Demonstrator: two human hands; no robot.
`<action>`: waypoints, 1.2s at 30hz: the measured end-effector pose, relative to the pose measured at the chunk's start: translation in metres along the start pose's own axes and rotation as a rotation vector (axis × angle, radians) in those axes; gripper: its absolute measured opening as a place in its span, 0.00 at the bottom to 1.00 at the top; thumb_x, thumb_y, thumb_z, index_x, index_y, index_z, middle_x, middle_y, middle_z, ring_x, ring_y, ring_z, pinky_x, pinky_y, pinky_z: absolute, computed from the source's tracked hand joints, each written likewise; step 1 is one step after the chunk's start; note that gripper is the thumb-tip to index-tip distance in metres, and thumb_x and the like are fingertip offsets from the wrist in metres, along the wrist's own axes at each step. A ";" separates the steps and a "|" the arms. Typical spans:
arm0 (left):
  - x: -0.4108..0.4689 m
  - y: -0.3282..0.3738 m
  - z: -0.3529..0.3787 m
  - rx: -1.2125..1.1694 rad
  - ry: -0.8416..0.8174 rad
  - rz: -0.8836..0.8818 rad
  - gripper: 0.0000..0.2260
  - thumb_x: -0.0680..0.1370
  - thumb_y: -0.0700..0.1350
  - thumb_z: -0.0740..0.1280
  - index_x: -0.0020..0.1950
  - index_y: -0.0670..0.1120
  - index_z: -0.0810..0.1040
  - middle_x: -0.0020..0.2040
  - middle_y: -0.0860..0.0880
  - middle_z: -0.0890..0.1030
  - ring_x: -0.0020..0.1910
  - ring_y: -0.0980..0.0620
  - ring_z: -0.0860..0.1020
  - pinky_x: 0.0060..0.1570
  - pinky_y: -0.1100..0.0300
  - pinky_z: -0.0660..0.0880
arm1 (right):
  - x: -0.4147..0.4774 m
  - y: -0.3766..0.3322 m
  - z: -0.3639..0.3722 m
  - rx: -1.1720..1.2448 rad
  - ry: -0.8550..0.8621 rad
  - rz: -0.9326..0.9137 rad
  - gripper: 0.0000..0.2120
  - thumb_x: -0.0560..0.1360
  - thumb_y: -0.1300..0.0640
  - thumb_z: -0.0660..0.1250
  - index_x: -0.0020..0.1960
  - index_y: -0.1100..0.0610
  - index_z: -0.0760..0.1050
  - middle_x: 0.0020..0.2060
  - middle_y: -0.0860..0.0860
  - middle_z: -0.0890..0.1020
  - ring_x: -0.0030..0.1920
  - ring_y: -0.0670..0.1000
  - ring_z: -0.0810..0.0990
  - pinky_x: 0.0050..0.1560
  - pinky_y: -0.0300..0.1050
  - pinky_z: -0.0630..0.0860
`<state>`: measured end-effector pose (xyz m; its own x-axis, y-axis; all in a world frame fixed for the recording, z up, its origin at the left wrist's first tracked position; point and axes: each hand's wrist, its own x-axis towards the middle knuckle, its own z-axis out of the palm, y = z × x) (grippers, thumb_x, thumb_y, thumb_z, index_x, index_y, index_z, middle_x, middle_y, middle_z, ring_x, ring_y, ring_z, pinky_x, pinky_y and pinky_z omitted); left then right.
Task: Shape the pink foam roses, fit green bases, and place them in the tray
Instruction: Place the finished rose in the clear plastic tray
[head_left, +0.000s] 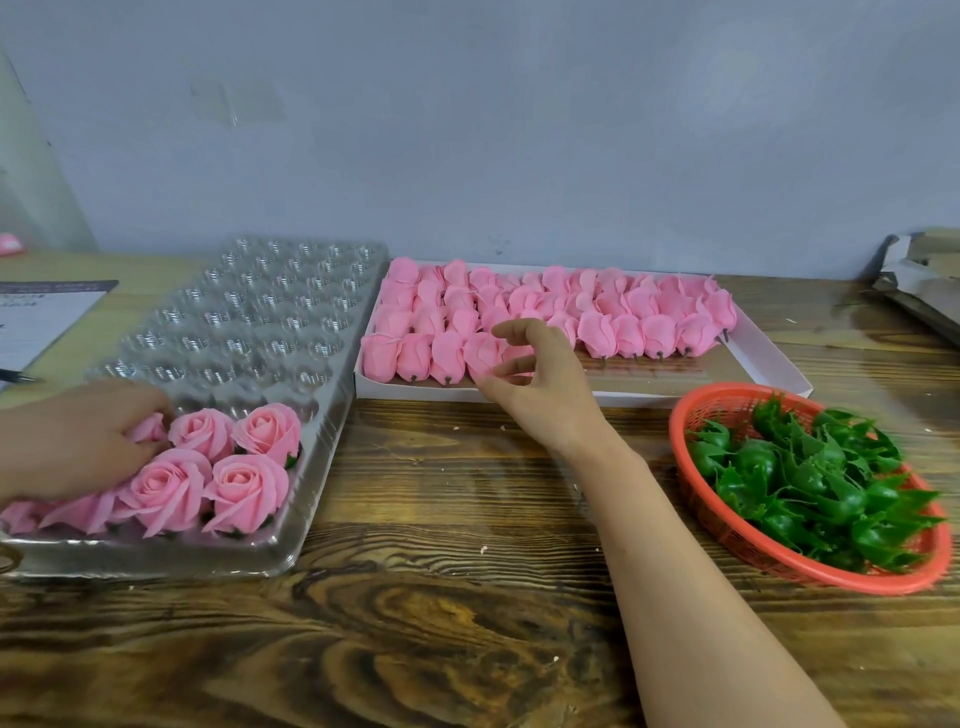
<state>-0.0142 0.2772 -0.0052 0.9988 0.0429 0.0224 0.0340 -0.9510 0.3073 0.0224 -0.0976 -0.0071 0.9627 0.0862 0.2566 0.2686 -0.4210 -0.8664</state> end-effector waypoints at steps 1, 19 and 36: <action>-0.001 0.002 0.000 -0.006 0.010 0.012 0.22 0.68 0.31 0.76 0.32 0.55 0.70 0.34 0.47 0.76 0.40 0.43 0.73 0.46 0.48 0.71 | 0.000 0.000 0.000 -0.003 0.001 0.000 0.22 0.71 0.60 0.72 0.64 0.52 0.73 0.59 0.50 0.71 0.50 0.45 0.80 0.58 0.44 0.78; 0.004 0.010 0.004 0.322 -0.142 -0.126 0.11 0.76 0.48 0.70 0.56 0.46 0.79 0.53 0.47 0.70 0.54 0.47 0.71 0.59 0.53 0.73 | -0.002 -0.006 -0.001 -0.032 -0.020 0.026 0.16 0.72 0.62 0.72 0.58 0.55 0.76 0.59 0.52 0.69 0.49 0.49 0.81 0.60 0.45 0.77; 0.006 0.014 0.017 0.274 -0.196 -0.173 0.14 0.81 0.42 0.62 0.65 0.38 0.71 0.54 0.38 0.76 0.54 0.38 0.76 0.52 0.52 0.73 | -0.001 -0.002 0.000 -0.049 -0.019 0.014 0.14 0.71 0.62 0.72 0.56 0.55 0.77 0.59 0.52 0.69 0.47 0.49 0.81 0.57 0.41 0.78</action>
<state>-0.0075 0.2590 -0.0174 0.9642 0.1763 -0.1982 0.1845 -0.9825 0.0237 0.0213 -0.0966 -0.0057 0.9669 0.0971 0.2360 0.2536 -0.4657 -0.8478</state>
